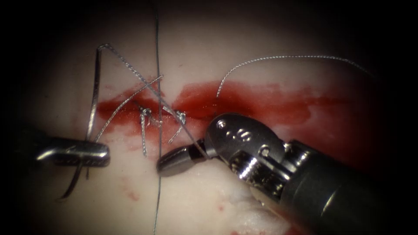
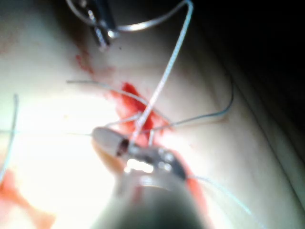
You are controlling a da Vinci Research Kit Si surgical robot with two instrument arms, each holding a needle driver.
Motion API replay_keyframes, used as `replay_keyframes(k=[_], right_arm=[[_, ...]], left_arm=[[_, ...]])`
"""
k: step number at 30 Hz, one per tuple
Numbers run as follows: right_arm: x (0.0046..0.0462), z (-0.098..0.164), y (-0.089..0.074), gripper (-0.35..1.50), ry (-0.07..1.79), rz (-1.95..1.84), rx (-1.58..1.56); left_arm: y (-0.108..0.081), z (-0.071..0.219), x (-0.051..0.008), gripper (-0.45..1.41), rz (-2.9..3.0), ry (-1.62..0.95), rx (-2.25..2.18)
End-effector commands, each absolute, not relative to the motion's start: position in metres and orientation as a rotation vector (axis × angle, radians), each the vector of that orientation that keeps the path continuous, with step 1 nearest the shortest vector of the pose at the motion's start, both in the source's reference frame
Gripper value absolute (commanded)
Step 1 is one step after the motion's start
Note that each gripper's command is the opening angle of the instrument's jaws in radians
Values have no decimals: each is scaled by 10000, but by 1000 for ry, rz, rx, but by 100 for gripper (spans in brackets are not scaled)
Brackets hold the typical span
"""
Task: Wound Closure
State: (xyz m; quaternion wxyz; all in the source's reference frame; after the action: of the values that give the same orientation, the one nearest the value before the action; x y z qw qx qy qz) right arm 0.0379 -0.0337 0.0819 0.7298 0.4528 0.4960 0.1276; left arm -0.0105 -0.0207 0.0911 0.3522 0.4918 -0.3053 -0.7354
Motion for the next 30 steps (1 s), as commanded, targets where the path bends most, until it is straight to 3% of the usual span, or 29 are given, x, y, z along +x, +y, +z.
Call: replay_keyframes(k=[1,16,30], right_arm=[[374,810,-334,-35,1076,305,1029],[287,790,-386,-35,639,508,1439],[227,775,-388,-35,418,649,1477]], left_arm=[[-189,919,-100,-45,-1924,-766,1171],[-149,975,-10,-45,-2096,-752,735],[-148,1008,62,-45,-2193,-557,416]])
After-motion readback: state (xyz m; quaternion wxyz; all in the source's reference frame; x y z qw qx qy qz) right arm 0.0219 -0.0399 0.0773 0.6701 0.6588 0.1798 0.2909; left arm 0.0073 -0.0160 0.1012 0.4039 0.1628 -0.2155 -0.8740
